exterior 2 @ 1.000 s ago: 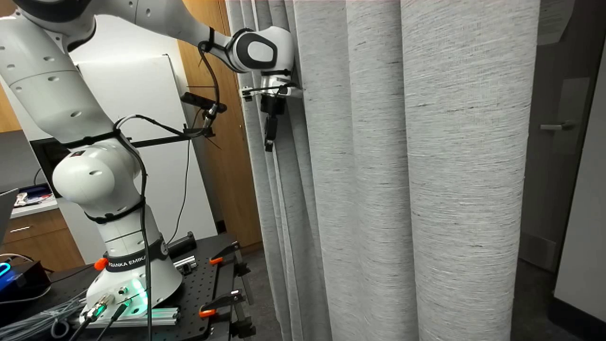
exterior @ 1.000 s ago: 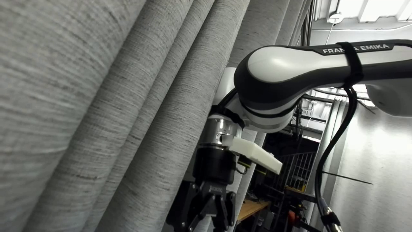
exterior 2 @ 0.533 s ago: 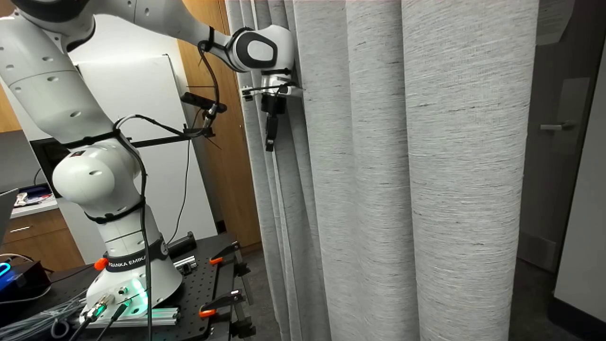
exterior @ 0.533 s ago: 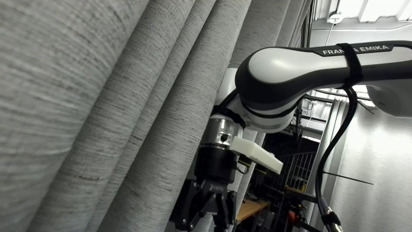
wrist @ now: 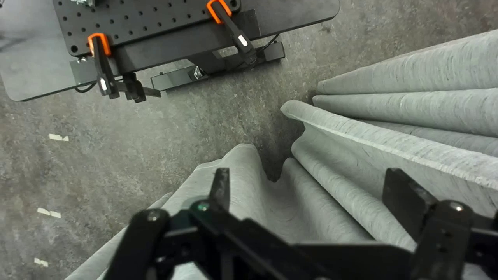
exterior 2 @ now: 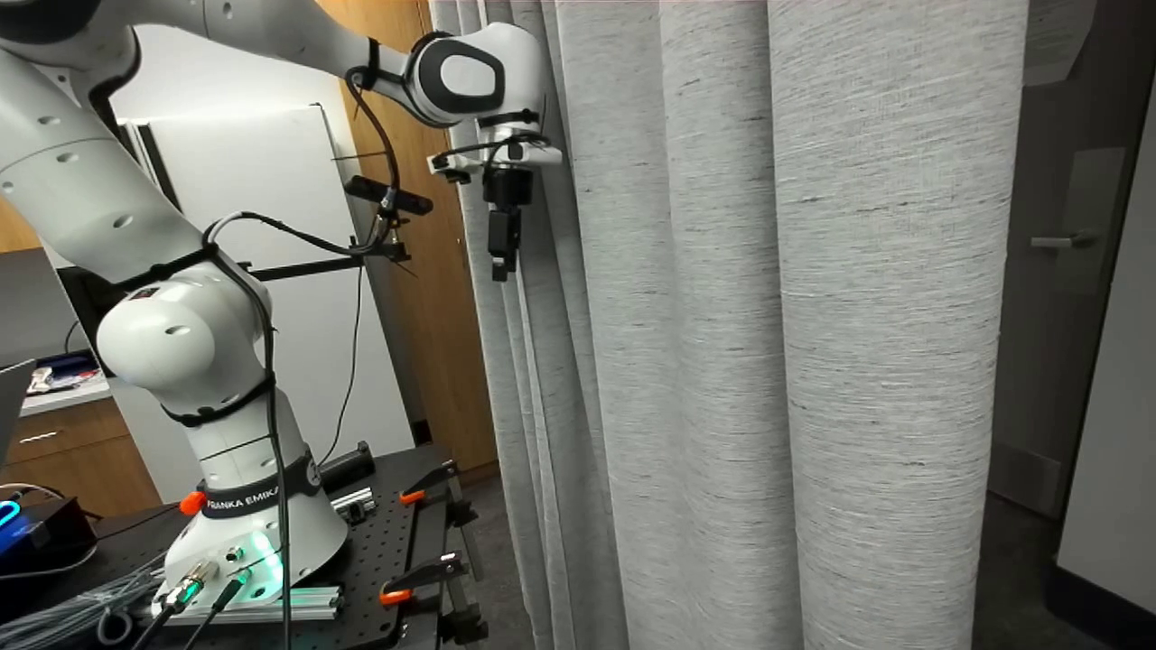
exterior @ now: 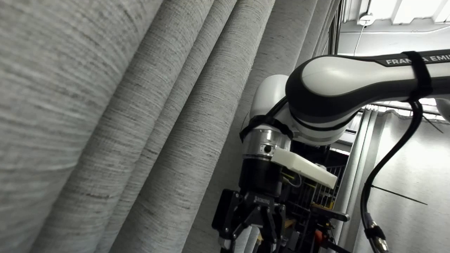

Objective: Slide the curtain to the left

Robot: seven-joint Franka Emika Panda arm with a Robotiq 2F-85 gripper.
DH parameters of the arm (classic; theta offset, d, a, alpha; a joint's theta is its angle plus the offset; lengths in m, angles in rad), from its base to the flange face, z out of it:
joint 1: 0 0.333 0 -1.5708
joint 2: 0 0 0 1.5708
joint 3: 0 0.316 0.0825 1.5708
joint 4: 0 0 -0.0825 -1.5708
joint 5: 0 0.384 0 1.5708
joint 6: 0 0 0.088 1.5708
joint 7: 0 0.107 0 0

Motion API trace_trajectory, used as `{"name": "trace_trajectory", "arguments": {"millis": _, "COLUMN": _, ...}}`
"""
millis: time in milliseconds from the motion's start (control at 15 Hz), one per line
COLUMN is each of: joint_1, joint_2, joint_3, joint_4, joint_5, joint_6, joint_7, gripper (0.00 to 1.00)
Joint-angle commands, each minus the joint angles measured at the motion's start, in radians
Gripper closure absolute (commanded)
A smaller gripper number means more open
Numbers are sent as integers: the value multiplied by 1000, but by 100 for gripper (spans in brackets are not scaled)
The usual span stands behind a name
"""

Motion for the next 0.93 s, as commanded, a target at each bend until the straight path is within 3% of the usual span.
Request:
{"name": "trace_trajectory", "arguments": {"millis": 0, "joint_1": -26, "joint_2": -113, "joint_3": 13, "joint_4": -65, "joint_5": -45, "joint_6": -2, "joint_7": 76, "gripper": 0}}
{"name": "trace_trajectory", "arguments": {"millis": 667, "joint_1": -112, "joint_2": -361, "joint_3": 9, "joint_4": -160, "joint_5": -170, "joint_6": -11, "joint_7": 272, "gripper": 0}}
{"name": "trace_trajectory", "arguments": {"millis": 733, "joint_1": -98, "joint_2": -281, "joint_3": 13, "joint_4": -121, "joint_5": -151, "joint_6": -9, "joint_7": 238, "gripper": 0}}
{"name": "trace_trajectory", "arguments": {"millis": 867, "joint_1": -111, "joint_2": -314, "joint_3": 12, "joint_4": -132, "joint_5": -154, "joint_6": -9, "joint_7": 247, "gripper": 0}}
